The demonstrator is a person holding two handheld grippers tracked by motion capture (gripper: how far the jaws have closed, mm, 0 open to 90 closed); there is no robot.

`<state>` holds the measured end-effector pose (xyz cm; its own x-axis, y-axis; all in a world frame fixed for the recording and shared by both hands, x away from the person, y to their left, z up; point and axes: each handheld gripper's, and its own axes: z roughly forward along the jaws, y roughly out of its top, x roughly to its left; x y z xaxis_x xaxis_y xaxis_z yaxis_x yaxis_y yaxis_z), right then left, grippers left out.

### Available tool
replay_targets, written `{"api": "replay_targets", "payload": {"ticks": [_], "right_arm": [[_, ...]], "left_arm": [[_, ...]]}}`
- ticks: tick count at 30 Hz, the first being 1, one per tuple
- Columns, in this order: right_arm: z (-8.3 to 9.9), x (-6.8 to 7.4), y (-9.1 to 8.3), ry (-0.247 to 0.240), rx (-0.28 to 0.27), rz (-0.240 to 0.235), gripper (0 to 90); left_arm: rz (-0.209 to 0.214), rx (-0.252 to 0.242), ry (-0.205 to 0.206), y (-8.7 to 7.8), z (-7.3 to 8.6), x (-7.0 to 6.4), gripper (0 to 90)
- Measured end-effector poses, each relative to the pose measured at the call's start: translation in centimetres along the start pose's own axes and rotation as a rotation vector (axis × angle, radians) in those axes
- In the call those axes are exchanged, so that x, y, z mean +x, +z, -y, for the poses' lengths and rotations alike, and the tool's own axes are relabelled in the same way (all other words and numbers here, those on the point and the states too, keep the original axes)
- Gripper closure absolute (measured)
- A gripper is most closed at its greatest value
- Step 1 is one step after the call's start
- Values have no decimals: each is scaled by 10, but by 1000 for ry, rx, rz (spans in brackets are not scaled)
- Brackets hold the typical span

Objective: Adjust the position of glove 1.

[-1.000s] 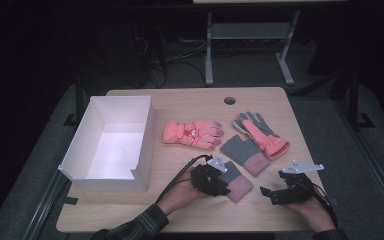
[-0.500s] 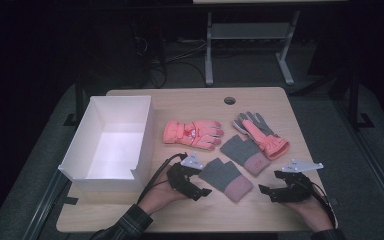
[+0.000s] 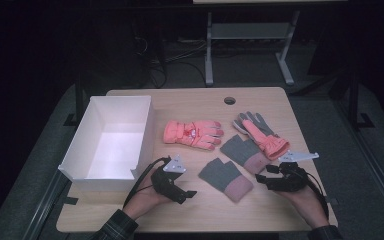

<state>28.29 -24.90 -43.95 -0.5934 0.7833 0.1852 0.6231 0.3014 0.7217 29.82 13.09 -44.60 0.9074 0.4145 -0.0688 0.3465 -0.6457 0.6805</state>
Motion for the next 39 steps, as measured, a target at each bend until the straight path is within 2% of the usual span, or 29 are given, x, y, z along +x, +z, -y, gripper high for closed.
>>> {"api": "replay_targets", "payload": {"ticks": [2, 5, 7, 8, 11, 12, 15, 19, 22, 28, 33, 39], "right_arm": [[-3, -1, 1, -4, -2, -4, 453], [-8, -4, 2, -11, -16, -11, 489], [-13, -6, 4, -13, -20, -15, 505], [-19, -6, 7, -22, -13, -18, 517], [-23, -8, 10, -30, -12, -17, 533], [-27, -11, 13, -34, -11, -14, 535], [-31, -15, 17, -34, -10, -7, 542], [-38, -22, 21, -17, -18, 0, 579], [-44, -31, 32, -22, -6, 1, 598], [-50, -35, 48, -24, 16, 3, 633], [-52, -31, 65, -32, 68, 3, 645], [-54, -28, 81, -54, 123, 36, 705]], "left_arm": [[8, 5, -19, 1, 2, 1, 126], [12, 3, -20, 0, 3, 2, 126], [0, 1, -21, -2, 5, 3, 127], [-23, -5, -18, -4, 7, 4, 127], [-8, -25, -35, -3, 8, 3, 129], [-11, -8, -15, 0, 8, 3, 130], [4, -7, -20, 5, 9, 0, 131], [7, 15, 1, 8, 8, -2, 130], [10, 13, -4, 11, 9, -2, 131], [9, 10, -11, 13, 9, -2, 133], [9, 12, -15, 12, 9, -1, 133], [5, 14, -10, 10, 10, 0, 135]]}}
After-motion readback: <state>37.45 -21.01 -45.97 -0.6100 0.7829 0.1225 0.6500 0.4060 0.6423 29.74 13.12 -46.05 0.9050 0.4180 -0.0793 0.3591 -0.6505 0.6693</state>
